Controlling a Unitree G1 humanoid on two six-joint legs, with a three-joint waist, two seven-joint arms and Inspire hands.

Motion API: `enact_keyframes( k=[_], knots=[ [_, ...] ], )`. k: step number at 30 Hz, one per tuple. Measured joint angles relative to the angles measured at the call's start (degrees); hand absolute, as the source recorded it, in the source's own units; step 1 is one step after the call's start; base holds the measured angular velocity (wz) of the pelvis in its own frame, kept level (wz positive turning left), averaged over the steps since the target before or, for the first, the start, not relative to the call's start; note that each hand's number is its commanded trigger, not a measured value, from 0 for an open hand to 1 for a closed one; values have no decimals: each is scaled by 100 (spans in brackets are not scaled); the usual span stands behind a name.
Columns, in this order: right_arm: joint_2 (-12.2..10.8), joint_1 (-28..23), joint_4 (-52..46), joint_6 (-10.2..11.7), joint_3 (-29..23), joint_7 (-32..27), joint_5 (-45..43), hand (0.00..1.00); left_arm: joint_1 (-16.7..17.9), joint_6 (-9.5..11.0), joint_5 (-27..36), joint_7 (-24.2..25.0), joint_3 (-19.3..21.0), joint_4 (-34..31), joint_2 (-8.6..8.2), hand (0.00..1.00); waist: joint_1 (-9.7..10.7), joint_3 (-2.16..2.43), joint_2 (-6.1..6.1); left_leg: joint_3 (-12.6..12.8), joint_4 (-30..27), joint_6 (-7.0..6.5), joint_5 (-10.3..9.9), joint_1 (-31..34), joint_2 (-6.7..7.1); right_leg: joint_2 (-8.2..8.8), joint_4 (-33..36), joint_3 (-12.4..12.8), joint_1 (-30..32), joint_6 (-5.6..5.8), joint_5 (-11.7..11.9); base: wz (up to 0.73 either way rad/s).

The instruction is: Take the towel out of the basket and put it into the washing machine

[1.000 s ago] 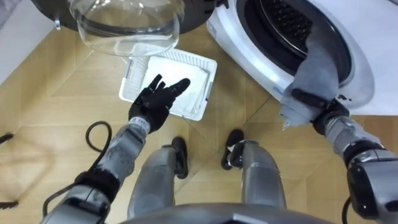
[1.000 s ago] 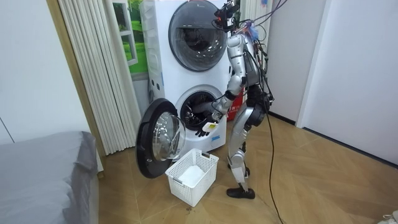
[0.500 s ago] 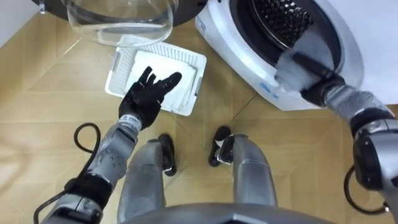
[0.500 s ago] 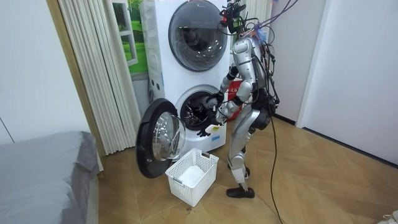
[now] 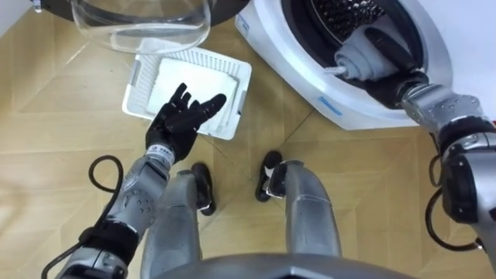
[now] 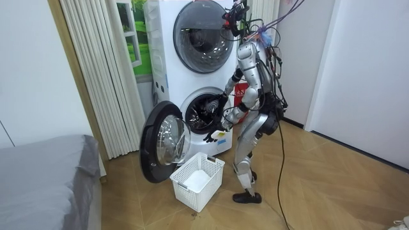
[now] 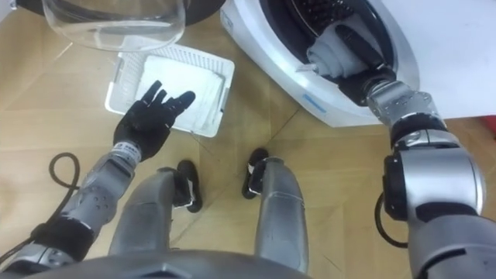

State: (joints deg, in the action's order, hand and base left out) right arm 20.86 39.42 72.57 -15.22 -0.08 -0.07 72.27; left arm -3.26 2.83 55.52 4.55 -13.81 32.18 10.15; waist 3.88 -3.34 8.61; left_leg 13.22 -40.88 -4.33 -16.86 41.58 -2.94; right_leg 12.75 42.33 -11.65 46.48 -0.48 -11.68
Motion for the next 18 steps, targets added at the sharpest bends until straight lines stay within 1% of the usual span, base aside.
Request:
enact_keyframes(
  k=[2, 5, 8, 13, 16, 17, 18],
  knots=[
    [5, 0, 24, -1, 0, 163, 21, 0, 3, -1, 2, 1, -4, 0, 59, 0, -44, 0, -1, 28, -47, 10, -31, 21, -85, -90, -64, 14, 0, -17, 45, -17],
    [6, 0, 23, 0, 0, 256, 75, 0, -15, -1, 4, 0, -47, 0, 131, 0, -57, 0, -2, 56, -92, 3, -57, 68, -130, -111, -59, 13, 41, -24, 56, -8],
    [23, 0, 23, 0, 0, 273, 202, 0, -38, -2, 5, -1, -149, 0, 203, 0, -67, 0, -3, 56, -100, 1, -58, 82, -131, -109, -54, 14, 54, -24, 55, 0],
    [38, -2, 22, 10, -1, 277, 316, 0, -76, -6, 8, 0, -158, -1, 205, 0, -84, 2, -44, 57, -114, -2, -60, 88, -131, -108, -44, 40, 56, -24, 55, 0],
    [78, -4, 22, 14, -1, 277, 412, 0, -114, -6, 12, 1, -158, -1, 200, 0, -96, 21, -141, 62, -115, -5, -59, 73, -125, -107, -41, 49, 38, -12, 62, 0],
    [102, -5, 22, 14, -1, 282, 420, 0, -125, -6, 28, 1, -158, -1, 192, 0, -113, 22, -188, 68, -114, -6, -58, 62, -123, -107, -37, 48, 31, -8, 65, 0],
    [112, -4, 22, 14, -1, 285, 421, 0, -129, -6, 40, 1, -158, -1, 189, 0, -122, 21, -205, 73, -113, -6, -58, 53, -122, -107, -35, 49, 27, -7, 65, 0]
  ],
)
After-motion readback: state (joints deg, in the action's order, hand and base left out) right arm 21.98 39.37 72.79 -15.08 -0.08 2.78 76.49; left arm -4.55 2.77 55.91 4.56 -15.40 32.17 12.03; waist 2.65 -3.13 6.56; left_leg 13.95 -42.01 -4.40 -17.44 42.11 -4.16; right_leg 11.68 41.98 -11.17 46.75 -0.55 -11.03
